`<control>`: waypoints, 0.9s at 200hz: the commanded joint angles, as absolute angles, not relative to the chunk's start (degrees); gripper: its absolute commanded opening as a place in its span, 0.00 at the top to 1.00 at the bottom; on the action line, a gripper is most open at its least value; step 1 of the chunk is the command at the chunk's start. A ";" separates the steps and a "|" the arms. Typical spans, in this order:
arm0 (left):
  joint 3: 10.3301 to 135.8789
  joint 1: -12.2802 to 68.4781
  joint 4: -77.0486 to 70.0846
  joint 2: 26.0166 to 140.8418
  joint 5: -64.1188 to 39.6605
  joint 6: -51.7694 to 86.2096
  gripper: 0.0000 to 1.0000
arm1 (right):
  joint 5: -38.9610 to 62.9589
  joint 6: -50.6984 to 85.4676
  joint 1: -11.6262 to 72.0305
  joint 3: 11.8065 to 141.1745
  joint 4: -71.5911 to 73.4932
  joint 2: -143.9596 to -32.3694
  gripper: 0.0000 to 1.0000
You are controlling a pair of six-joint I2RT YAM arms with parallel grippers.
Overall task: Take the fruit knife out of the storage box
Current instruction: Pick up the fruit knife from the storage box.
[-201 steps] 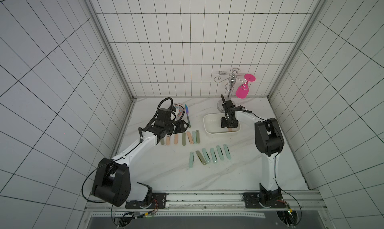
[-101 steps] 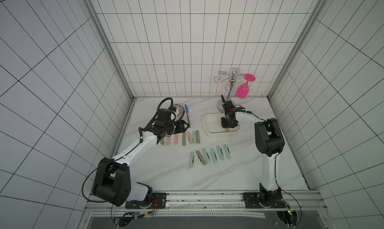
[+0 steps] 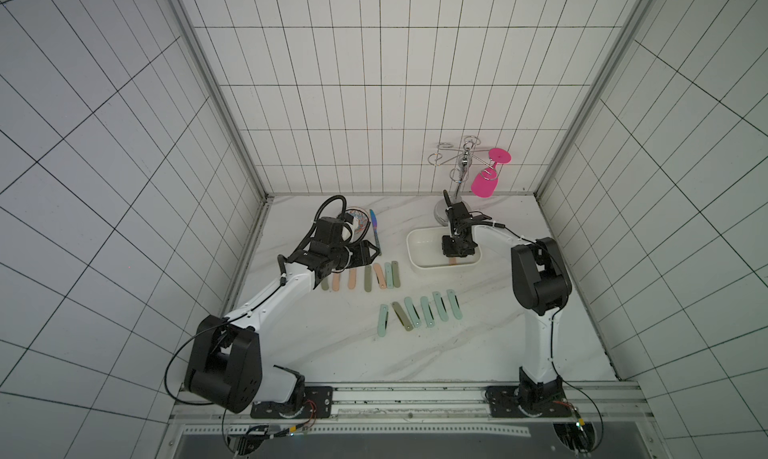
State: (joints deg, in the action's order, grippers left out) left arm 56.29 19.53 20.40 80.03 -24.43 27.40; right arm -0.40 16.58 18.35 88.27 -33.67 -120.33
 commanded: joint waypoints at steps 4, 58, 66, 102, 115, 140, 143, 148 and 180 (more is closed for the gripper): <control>58.66 20.71 18.81 81.11 -25.36 27.23 0.42 | 1.96 17.14 17.93 86.65 -35.42 -117.25 1.00; 60.03 22.89 17.39 82.77 -26.17 27.75 0.42 | 3.90 16.92 18.76 86.66 -35.43 -113.19 1.00; 60.16 23.15 17.03 83.03 -26.28 27.88 0.42 | 4.40 16.83 18.97 86.58 -35.42 -112.69 1.00; 60.82 24.34 14.90 84.69 -27.51 29.21 0.42 | 6.47 16.52 20.61 85.96 -35.34 -109.69 1.00; 60.82 24.43 13.33 85.48 -28.68 30.49 0.42 | 7.36 16.52 21.31 85.61 -35.25 -108.33 0.99; 61.82 24.61 10.31 87.37 -30.76 32.51 0.42 | 9.08 16.10 23.15 85.09 -35.33 -105.76 0.99; 61.99 24.61 9.93 87.62 -31.15 32.73 0.42 | 9.36 16.01 23.38 85.00 -35.33 -105.53 0.99; 62.20 24.69 9.40 88.08 -31.55 33.30 0.42 | 9.72 15.91 23.82 84.90 -35.33 -104.95 0.99; 62.71 24.70 4.28 90.64 -34.64 37.53 0.42 | 11.98 14.68 26.79 83.43 -35.42 -101.70 0.99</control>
